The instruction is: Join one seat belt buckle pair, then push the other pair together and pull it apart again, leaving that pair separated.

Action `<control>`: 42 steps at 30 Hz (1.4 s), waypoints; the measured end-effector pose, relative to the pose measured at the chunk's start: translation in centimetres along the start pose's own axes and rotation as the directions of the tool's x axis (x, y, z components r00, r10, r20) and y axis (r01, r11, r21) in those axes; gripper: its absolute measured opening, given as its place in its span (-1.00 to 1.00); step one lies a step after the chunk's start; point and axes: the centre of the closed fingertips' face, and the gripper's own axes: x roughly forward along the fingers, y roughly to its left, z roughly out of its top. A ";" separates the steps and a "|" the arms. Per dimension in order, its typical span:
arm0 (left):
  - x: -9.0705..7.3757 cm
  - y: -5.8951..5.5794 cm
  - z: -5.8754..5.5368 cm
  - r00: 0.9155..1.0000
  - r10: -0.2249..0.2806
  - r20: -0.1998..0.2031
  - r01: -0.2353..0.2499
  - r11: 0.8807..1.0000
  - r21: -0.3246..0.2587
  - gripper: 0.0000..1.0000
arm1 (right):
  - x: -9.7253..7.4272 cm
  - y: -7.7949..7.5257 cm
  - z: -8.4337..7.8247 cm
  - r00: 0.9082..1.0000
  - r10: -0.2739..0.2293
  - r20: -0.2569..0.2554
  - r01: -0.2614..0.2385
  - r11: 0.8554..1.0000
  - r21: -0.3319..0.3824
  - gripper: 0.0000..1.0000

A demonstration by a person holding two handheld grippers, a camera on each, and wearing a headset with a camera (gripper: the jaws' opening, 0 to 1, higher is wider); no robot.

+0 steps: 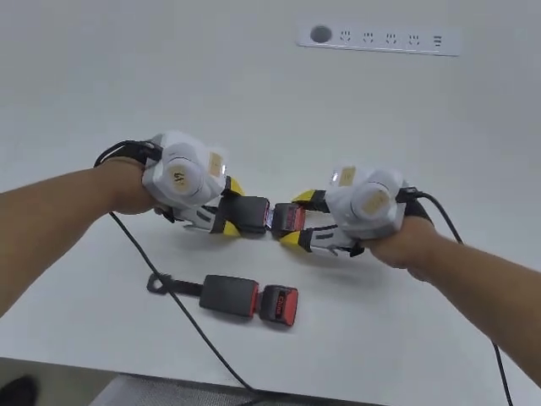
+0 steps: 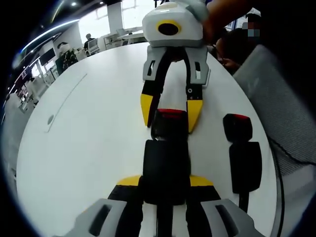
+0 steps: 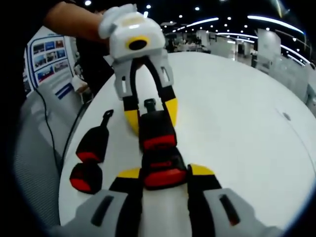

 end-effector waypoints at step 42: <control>0.0 -0.1 0.0 1.000 -0.017 0.017 0.017 1.000 0.012 -0.29 | -0.8 -0.4 -0.7 0.997 0.012 -0.072 -0.019 0.996 -0.093 -0.29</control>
